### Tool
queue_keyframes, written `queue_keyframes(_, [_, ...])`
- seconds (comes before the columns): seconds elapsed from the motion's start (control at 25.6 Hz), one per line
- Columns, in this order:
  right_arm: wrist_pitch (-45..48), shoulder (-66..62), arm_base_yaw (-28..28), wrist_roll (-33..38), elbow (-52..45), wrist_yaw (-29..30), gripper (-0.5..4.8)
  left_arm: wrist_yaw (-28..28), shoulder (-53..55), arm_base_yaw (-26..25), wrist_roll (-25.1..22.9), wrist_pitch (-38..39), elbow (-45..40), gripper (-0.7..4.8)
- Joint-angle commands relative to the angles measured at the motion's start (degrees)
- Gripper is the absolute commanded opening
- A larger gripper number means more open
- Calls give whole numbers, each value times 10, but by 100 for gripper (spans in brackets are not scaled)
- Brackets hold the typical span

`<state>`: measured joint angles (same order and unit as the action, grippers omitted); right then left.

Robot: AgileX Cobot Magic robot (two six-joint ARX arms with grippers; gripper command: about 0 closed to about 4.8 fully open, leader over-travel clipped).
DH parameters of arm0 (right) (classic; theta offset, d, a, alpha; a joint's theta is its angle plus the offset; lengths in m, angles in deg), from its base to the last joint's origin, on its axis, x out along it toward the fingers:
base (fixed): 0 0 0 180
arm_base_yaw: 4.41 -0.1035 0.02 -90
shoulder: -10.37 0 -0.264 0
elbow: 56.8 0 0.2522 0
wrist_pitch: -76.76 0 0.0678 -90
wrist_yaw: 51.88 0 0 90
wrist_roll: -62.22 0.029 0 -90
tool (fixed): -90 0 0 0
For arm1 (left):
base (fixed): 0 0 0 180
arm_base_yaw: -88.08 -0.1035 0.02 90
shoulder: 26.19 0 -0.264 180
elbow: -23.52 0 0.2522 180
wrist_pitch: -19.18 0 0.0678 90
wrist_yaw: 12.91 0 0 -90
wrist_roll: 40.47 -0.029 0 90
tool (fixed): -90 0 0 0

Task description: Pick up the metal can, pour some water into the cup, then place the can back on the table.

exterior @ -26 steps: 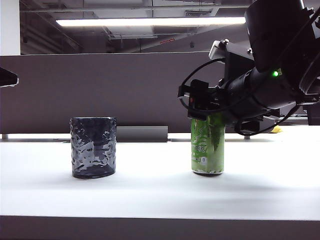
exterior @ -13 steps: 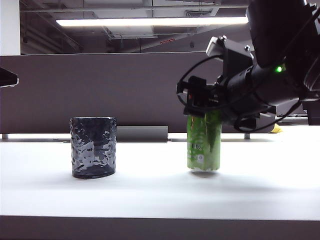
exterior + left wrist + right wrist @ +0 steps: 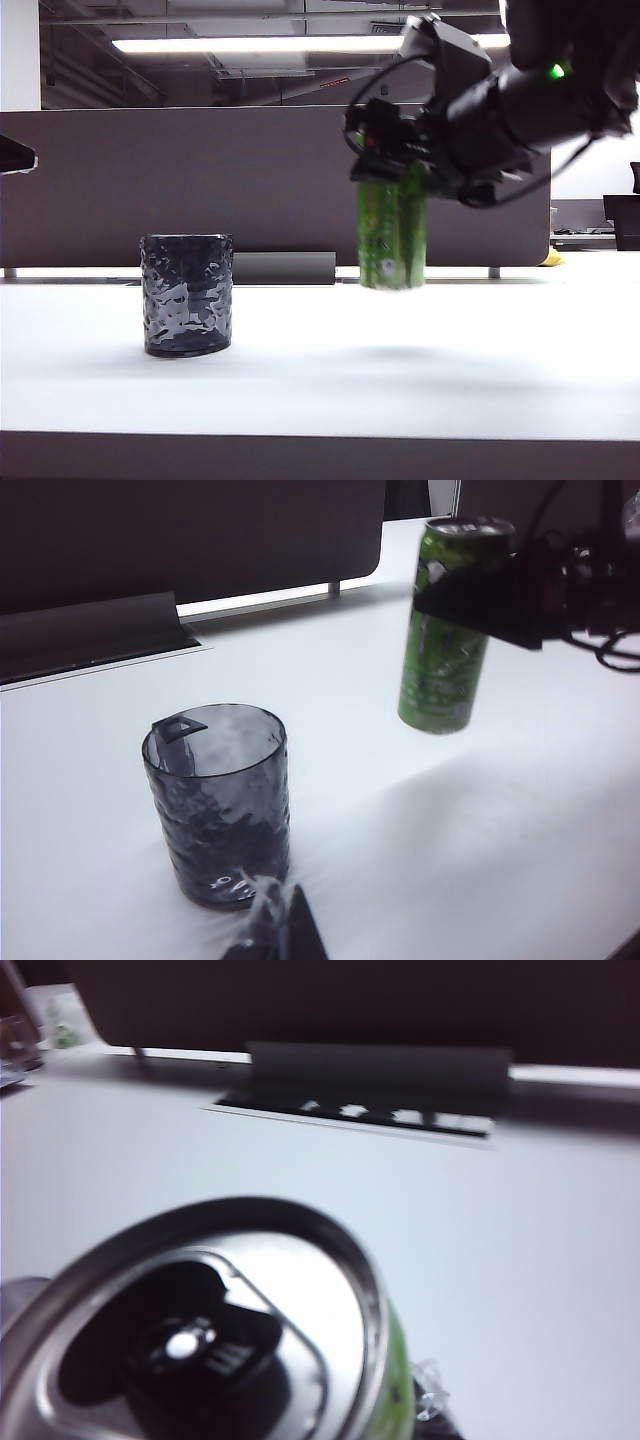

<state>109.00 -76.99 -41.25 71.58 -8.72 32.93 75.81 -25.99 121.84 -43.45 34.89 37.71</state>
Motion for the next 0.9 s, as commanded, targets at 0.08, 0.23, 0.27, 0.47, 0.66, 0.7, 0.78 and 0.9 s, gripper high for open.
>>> queue_keyframes(0.08, [-15,6,-1,-22,46,26,291,0,0,1,0,-7,1,-5])
queue_keyframes(0.23, [-57,6,-1,-32,84,42,291,0,0,1,0,-7,1,-5])
queue_keyframes(0.27, [-70,6,-1,-37,94,42,291,0,0,1,0,-7,1,-5])
queue_keyframes(0.47, [-144,5,-6,-75,148,65,291,0,0,1,0,-7,1,-5])
queue_keyframes(0.66, [-189,4,-9,-98,193,83,291,0,0,1,0,-7,1,-5])
queue_keyframes(0.7, [-193,4,-9,-100,200,88,291,0,0,1,0,-7,1,-5])
queue_keyframes(0.78, [-198,3,-9,-104,208,94,291,0,0,1,0,-7,1,-5])
queue_keyframes(0.9, [-217,2,-9,-115,219,97,291,0,0,0,0,-7,1,-5])
